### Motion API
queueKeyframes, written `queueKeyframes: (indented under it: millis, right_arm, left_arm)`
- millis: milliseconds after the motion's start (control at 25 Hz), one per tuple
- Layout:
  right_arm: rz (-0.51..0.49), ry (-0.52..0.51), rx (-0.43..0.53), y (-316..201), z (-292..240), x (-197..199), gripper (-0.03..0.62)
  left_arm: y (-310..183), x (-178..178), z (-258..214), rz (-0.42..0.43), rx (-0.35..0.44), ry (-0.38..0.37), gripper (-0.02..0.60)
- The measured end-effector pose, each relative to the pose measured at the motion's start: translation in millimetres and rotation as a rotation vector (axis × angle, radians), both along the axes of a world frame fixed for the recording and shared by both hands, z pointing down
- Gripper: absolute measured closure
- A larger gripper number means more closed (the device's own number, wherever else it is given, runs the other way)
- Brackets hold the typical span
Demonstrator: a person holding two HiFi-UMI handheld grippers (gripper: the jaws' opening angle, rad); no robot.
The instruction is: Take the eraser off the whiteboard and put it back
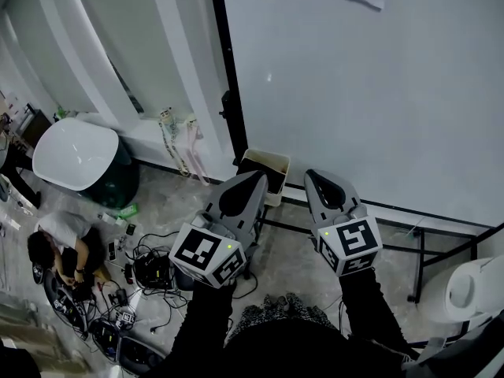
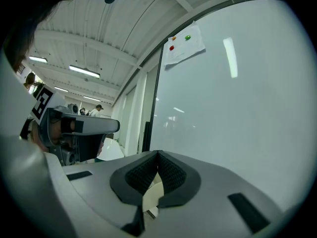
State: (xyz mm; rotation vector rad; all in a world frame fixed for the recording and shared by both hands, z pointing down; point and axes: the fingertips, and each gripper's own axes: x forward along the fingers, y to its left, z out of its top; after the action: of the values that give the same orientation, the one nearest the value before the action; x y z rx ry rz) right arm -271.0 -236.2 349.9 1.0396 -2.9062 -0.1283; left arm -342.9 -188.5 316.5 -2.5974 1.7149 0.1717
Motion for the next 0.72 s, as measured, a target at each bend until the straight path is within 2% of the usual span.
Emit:
queueKeyframes:
  millis: [400,720]
  right_arm:
    - [0.025,-0.003,0.007,-7,-4,21,0.585]
    - [-0.004,0.003,0.035,-4,-9,23,0.586]
  left_arm:
    - [-7,15,1,0.002,-0.001,0.011,0.575]
    - [-12,20,-2,-0.01,0.004,0.002,0.575]
